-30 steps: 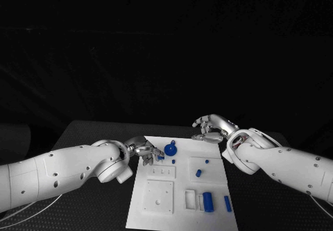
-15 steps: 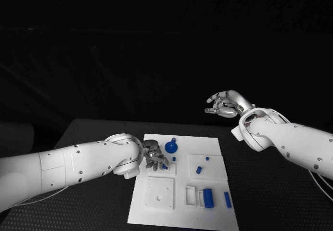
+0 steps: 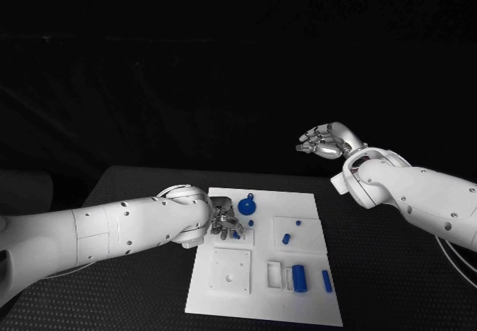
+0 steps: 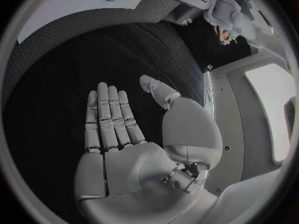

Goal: Assemble the parts on the task board

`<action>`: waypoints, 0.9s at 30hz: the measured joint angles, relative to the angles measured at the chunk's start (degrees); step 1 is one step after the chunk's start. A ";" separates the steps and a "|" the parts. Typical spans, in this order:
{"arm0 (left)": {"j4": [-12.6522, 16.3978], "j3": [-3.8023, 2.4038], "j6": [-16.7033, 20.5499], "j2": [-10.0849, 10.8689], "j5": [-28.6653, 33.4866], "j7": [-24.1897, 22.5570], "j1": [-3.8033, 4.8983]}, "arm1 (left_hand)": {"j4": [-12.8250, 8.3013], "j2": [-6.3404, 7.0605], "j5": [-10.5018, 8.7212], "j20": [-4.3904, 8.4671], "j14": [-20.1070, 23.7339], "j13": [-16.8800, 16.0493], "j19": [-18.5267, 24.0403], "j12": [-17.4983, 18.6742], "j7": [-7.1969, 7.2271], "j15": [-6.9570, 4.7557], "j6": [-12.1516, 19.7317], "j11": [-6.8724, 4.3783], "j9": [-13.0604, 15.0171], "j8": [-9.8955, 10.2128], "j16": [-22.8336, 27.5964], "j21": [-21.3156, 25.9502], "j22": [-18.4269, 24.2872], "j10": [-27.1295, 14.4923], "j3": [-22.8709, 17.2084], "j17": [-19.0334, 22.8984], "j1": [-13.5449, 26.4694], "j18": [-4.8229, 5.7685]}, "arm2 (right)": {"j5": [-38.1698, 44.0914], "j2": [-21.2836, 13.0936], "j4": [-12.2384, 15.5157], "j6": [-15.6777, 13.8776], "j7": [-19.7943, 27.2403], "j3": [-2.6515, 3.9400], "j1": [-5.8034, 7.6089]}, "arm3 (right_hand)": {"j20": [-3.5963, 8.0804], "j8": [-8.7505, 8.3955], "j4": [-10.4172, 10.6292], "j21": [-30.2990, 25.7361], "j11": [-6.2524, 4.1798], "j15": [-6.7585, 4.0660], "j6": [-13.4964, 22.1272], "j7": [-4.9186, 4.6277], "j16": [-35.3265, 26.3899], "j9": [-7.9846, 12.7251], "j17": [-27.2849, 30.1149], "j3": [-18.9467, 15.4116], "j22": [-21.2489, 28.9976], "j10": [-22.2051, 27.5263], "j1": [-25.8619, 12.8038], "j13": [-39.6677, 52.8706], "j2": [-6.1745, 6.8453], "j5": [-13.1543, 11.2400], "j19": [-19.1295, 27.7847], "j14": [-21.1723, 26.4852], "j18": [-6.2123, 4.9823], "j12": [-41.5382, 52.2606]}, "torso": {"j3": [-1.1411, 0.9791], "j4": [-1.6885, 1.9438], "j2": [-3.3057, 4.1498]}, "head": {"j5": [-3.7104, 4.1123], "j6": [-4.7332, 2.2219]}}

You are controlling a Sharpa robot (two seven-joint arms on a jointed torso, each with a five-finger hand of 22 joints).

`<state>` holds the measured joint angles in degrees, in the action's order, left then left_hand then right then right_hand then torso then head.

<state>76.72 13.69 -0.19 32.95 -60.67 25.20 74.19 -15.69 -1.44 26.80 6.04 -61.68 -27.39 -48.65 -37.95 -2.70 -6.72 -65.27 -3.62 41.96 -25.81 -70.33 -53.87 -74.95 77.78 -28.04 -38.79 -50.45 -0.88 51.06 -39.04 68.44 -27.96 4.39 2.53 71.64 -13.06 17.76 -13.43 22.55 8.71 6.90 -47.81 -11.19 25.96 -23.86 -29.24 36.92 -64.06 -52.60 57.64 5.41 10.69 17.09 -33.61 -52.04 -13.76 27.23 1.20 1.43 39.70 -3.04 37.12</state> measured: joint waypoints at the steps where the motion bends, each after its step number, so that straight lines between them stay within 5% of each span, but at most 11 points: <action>1: -0.24 0.04 0.02 -0.15 -0.13 0.08 -0.01 | 0.00 0.00 0.00 0.00 0.00 0.00 0.00 0.00 0.00 0.00 0.00 0.00 0.00 0.00 0.00 0.00 0.00 0.00 0.00 0.04 0.00 0.00 | -0.30 0.09 -0.07 0.07 -0.02 0.00 0.00 | -0.13 0.00 0.09 -0.22 0.00 0.09 0.00 0.00 -0.56 0.07 0.29 -0.09 0.07 -0.41 0.00 -0.50 0.00 0.00 0.26 -0.09 0.00 -0.82 | 0.04 0.00 0.01 | -0.02 0.04; 27: -4.00 0.05 1.00 -2.39 -3.24 0.44 -2.04 | -0.17 0.00 0.88 0.00 -0.08 0.06 0.01 0.00 0.20 0.08 -0.04 0.00 -0.12 -0.19 0.00 -0.25 0.02 0.01 0.16 0.23 0.00 0.00 | -3.23 0.19 1.26 0.78 -0.20 -0.02 -0.01 | -0.55 0.00 0.48 -0.82 0.19 0.48 0.39 -0.38 -2.28 0.51 1.31 -0.47 0.14 -1.58 0.23 -1.57 -0.22 0.44 0.67 -0.50 0.00 -3.95 | 0.16 0.01 0.07 | 0.04 0.66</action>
<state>72.73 13.74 0.81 30.56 -63.91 25.64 72.16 -15.85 -1.44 27.67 6.04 -61.76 -27.33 -48.65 -37.94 -2.50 -6.64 -65.31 -3.63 41.84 -25.99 -70.33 -54.12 -74.92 77.79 -27.87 -38.55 -50.45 -0.88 47.83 -38.85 69.70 -27.17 4.19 2.51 71.64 -13.60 17.75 -12.96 21.73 8.90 7.38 -47.43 -11.57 23.67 -23.35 -27.93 36.45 -63.92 -54.18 57.86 3.83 10.47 17.53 -32.94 -52.53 -13.76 23.28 1.37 1.43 39.77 -3.00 37.79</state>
